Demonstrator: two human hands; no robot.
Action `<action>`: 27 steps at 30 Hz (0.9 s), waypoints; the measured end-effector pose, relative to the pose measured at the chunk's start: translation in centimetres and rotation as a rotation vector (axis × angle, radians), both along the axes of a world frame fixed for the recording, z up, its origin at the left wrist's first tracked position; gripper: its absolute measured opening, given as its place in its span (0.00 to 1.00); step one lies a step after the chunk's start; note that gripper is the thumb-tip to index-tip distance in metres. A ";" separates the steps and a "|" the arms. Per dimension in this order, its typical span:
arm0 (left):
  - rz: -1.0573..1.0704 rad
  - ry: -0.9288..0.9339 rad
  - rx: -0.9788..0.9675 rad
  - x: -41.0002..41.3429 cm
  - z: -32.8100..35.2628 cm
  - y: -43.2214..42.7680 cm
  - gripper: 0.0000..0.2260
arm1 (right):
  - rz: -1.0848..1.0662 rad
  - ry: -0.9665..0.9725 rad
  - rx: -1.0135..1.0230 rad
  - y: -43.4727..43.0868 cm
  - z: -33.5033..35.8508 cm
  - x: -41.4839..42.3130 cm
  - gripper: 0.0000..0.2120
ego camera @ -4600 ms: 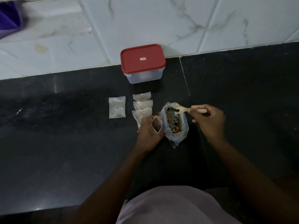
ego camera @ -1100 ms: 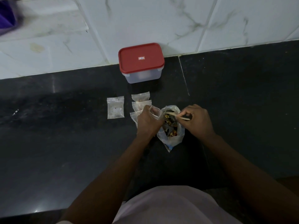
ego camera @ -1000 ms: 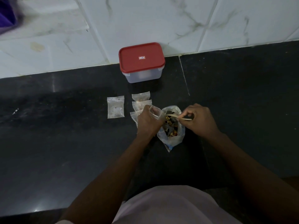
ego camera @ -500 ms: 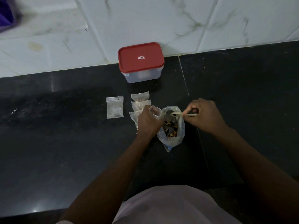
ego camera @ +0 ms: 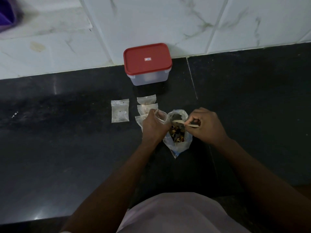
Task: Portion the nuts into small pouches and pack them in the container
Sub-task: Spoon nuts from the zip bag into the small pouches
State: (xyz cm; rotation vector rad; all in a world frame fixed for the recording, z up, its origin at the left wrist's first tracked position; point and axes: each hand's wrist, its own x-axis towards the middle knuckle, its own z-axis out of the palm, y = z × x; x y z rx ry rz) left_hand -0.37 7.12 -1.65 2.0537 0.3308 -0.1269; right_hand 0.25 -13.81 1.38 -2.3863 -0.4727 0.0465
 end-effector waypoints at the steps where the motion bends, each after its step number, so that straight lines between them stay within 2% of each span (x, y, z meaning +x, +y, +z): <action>1: 0.005 -0.002 0.003 0.0 0.0 0.0 0.19 | 0.010 -0.001 -0.001 0.1 -0.2 0.0 0.05; 11: 0.013 -0.015 0.000 0.0 0.0 0.2 0.20 | 0.023 -0.078 -0.058 -0.3 -0.7 -0.7 0.05; 15: -0.004 -0.017 0.005 0.1 0.4 0.2 0.19 | -0.016 -0.065 -0.057 0.4 -1.4 -0.5 0.04; 21: 0.012 -0.014 -0.018 0.0 0.8 0.4 0.19 | 0.056 0.038 -0.021 -0.5 -0.5 -0.9 0.04; 27: -0.011 0.003 0.013 -0.2 1.1 0.5 0.20 | -0.127 0.027 0.021 -0.8 1.0 -0.3 0.07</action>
